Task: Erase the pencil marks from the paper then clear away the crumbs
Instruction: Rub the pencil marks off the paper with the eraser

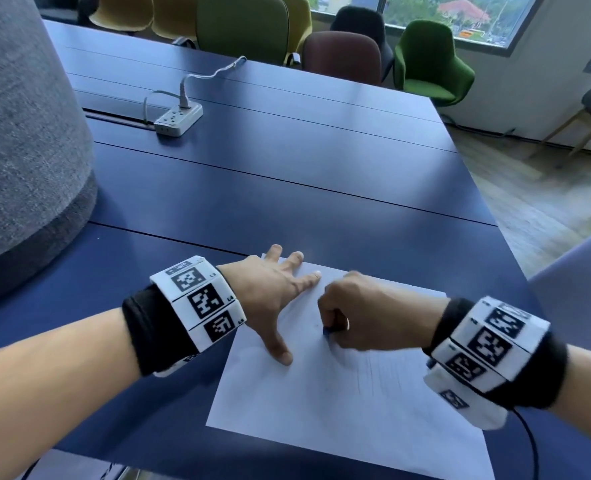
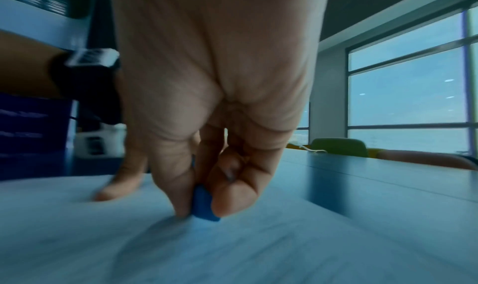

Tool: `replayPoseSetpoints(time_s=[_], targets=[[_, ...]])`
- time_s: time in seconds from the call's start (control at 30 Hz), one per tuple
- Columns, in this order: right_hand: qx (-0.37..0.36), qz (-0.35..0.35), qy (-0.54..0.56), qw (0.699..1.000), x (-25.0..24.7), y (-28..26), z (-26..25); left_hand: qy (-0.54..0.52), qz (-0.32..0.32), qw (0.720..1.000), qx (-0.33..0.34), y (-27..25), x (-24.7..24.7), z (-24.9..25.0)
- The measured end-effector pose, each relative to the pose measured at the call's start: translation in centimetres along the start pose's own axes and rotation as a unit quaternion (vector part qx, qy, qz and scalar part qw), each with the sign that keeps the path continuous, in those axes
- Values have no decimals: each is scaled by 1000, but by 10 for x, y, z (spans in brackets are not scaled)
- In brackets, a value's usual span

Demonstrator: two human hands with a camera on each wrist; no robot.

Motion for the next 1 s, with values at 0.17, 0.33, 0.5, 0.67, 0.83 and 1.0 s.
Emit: replayPoseSetpoints(time_s=[0.17,0.33,0.5,0.67,0.83,1.0], targets=[[12,-46,13,999,-9,9,-5,-1,-3,1000,2,0,1,0],[25,74,-11,997,-23,24,10,-12,7,1000,6,-2,-1,-1],[5,-81,-18,996,3,1,-14,3,-7,1000,0,-1,1,1],[38,26,-7,999,-23,21,12,-4,-1,1000,-1,0,1,0],[22,4,-35,999,3,1,-3,-2,-8,1000,-3,0,-1,1],[24,20,-29,999,-11,5,0,-7,-9,1000,-2,-2,-1,2]])
Point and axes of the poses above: each hand's wrist, its own y-axis towards the middle knuckle, its own x-axis out of the palm, z = x × y, the point moved 3 cm from there along y, towards the middle knuckle, and after that the axes turned 15 degrees about y, right-handed, at the moved point
